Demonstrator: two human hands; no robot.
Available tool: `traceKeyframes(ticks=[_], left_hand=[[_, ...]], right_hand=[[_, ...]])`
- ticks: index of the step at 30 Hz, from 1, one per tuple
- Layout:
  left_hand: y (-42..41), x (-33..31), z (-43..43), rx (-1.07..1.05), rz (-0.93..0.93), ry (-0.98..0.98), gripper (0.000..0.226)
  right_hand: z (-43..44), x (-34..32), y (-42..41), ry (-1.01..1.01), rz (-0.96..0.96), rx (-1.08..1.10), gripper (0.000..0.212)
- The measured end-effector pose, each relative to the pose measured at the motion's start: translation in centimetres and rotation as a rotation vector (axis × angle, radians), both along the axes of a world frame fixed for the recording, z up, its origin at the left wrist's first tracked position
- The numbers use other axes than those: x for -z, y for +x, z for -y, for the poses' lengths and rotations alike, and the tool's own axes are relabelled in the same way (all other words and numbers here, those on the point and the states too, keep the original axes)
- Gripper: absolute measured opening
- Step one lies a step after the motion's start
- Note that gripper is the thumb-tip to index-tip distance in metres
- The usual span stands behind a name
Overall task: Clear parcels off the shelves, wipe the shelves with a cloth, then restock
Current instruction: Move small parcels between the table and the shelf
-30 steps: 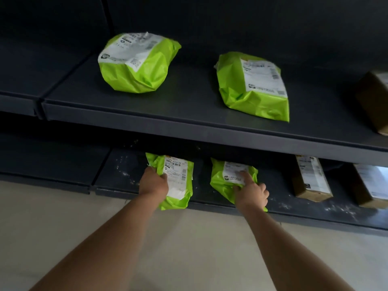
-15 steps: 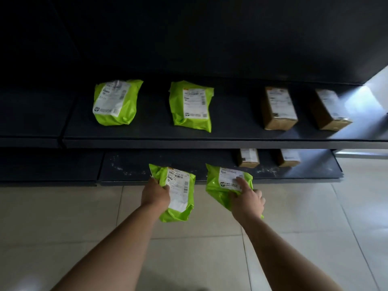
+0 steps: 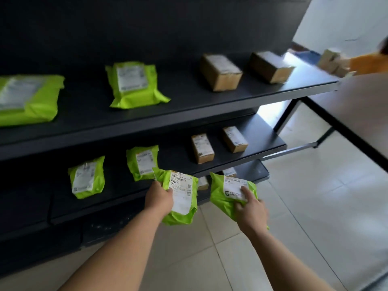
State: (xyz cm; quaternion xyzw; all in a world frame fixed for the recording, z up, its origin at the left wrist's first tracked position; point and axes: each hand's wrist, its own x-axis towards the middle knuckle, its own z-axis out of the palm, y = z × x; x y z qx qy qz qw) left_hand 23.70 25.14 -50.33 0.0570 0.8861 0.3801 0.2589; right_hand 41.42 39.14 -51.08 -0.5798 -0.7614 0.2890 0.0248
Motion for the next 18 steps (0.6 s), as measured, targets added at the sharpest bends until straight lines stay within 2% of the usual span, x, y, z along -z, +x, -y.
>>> traceKeyframes(ticks=[7,18], left_hand=[[4.6,-9.5,-6.9,0.148,-0.054,0.080,0.026],[17.0,-19.5,-22.5,0.367,-0.077,0.164,0.030]], right_hand=[[-4.4,-9.6,6.5,0.062,-0.063,0.151,0.055],[-15.0,-20.3,21.5,0.156,-0.140,0.366,0.054]])
